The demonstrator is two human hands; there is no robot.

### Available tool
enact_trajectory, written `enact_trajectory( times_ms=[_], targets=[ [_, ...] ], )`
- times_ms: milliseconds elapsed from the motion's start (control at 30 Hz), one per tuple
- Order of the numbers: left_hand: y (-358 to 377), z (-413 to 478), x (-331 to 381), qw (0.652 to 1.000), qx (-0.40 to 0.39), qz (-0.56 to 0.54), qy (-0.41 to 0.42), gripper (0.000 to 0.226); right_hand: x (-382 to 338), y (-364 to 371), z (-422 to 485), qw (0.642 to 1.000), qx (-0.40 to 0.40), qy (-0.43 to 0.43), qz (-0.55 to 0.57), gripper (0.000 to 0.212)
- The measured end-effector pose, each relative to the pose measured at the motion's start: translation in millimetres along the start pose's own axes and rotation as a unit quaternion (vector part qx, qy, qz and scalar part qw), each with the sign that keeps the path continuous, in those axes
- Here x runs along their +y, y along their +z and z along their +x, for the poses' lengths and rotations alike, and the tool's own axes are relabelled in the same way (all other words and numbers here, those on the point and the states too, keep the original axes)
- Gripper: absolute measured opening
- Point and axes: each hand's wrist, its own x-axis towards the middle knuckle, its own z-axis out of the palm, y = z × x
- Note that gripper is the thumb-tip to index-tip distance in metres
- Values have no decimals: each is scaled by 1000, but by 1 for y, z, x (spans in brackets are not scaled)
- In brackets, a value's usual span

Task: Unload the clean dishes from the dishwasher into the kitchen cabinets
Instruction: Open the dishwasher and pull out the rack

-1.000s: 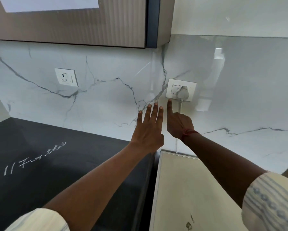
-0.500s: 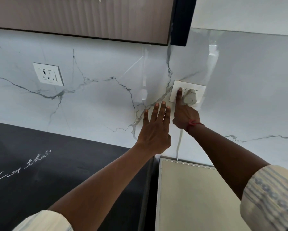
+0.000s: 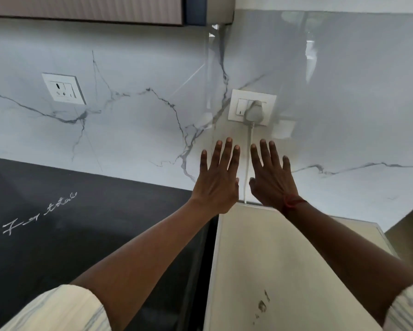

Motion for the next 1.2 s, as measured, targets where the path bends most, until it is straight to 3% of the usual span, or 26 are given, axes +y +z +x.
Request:
enact_trajectory(
  times_ms=[167, 467, 633, 800, 967, 1033, 1067, 1100, 1133, 1167, 1200],
  targets=[
    [15, -58, 42, 998, -61, 3, 3, 74, 15, 31, -101, 1000, 8, -3, 4, 78],
    [15, -185, 127, 993, -99, -54, 21, 72, 8, 23, -279, 993, -56, 92, 51, 78],
    [28, -297, 185, 983, -103, -127, 81, 75, -18, 25, -412, 984, -106, 134, 42, 78],
    [23, -413, 244, 972, -141, -174, 75, 83, -36, 19, -538, 979, -163, 116, 28, 72],
    [30, -492, 277, 930, -232, -213, 188, 78, -42, 20, -607, 964, -218, 139, 66, 62],
    [34, -500, 290, 891, -304, -331, 61, 74, -42, 27, -618, 921, -202, 257, 213, 53],
    [33, -499, 298, 854, -333, -396, -59, 67, -43, 30, -620, 860, -189, 346, 323, 48],
    [33, -496, 304, 789, -353, -468, -182, 51, -43, 32, -620, 771, -171, 433, 435, 41],
    [35, -490, 310, 694, -355, -555, -291, 32, -43, 35, -620, 668, -148, 501, 530, 33],
    [38, -485, 316, 576, -334, -642, -380, 17, -41, 42, -621, 574, -126, 542, 601, 27],
    [45, -478, 322, 463, -292, -712, -440, 12, -36, 53, -620, 500, -105, 561, 651, 27]
  ],
)
